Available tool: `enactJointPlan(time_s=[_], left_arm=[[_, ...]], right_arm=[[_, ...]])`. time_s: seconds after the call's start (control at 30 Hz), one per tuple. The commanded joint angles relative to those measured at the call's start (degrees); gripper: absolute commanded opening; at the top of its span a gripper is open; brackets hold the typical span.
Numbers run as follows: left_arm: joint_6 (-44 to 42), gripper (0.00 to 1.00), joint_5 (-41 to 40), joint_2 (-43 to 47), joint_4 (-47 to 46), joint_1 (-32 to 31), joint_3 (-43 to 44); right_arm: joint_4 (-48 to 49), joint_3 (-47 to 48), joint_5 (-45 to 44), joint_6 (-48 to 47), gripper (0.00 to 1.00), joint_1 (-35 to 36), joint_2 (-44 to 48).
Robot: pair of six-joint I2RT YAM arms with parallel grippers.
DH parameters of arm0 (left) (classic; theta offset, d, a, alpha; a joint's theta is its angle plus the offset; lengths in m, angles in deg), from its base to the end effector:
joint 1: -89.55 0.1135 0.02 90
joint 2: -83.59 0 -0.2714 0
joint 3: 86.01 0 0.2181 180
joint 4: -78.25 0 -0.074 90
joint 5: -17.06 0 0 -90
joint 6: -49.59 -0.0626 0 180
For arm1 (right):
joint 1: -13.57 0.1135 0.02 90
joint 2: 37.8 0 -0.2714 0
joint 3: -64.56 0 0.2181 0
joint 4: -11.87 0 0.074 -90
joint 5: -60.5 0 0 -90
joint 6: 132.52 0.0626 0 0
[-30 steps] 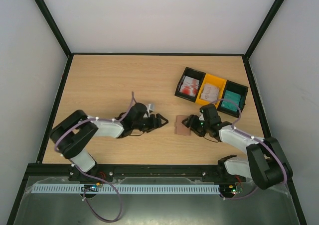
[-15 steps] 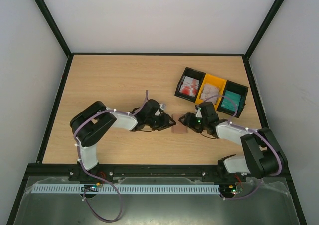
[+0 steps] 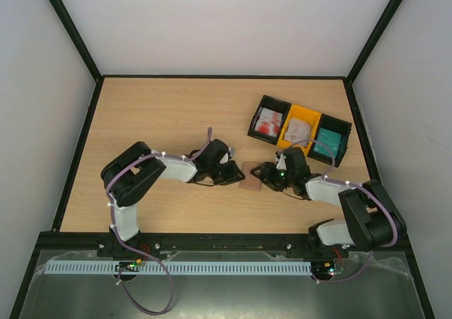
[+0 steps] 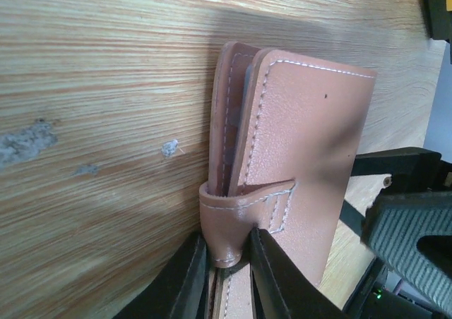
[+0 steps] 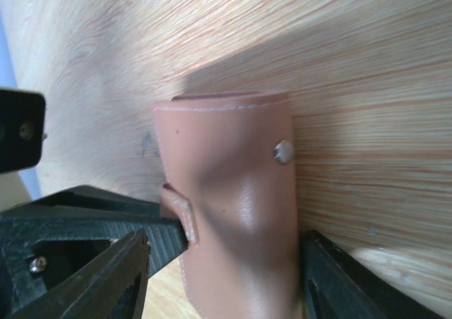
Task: Put the credit cards into the card holder
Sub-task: Open the card holder at the center of the board.
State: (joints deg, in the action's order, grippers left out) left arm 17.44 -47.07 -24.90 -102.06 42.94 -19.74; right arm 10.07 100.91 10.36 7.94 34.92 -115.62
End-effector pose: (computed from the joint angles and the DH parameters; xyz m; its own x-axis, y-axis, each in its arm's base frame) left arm 0.2306 -0.2837 0.1373 -0.9866 -0.0652 -0.1493 0.0782 0.6143 -0.7852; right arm 0.1857 0.1157 0.1507 -0.9571 0.2615 -0.1248 0.0377 0.5394 0.8412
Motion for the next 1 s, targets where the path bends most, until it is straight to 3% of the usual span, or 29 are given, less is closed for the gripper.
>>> enactJointPlan(time_s=[0.0, 0.07, 0.13, 0.37, 0.53, 0.6, 0.7, 0.83, 0.97], left_arm=[[-1.7, 0.18, -1.92, -1.0, 8.18, -0.13, -0.45], [-1.9, 0.16, -1.43, -1.24, 8.59, 0.09, -0.47], [-2.14, 0.14, -0.59, -1.45, 8.92, 0.39, -0.58], [-3.23, 0.14, 2.6, -2.89, 8.52, 2.75, -1.0], [-2.73, 0.14, 5.14, -3.61, 6.21, 4.17, -2.25], [-2.63, 0.15, 5.85, -3.91, 5.72, 4.62, -2.4], [-2.0, 0.15, 6.67, -3.88, 4.25, 4.86, -2.87], [-1.63, 0.16, 6.24, -2.11, 2.63, 4.96, -3.69], [-3.28, 0.2, 2.49, 2.49, 2.98, 4.95, -3.6]], right_arm=[[-7.32, 0.05, -12.38, -2.07, 0.58, 0.28, 3.58], [-10.96, 0.13, -17.97, -4.05, 0.58, 0.28, 5.67], [-12.02, -0.06, -17.93, -5.45, 0.59, 0.3, 6.15], [-6.16, -0.05, -2.02, -6.18, 0.59, 0.29, -4.7], [-3.23, 2.05, 6.12, -7.94, 0.58, 0.28, -6.48], [-1.97, 3.26, 8.71, -7.88, 0.5, 0.28, -8.04], [0.57, 3.4, 9.73, -5.91, 0.29, 0.28, -8.02], [-6.87, 5.8, 1.21, -7.99, 0.06, 0.28, -4.34], [-17.32, 10.14, -8.67, -11.24, 0.02, 0.77, 0.39]])
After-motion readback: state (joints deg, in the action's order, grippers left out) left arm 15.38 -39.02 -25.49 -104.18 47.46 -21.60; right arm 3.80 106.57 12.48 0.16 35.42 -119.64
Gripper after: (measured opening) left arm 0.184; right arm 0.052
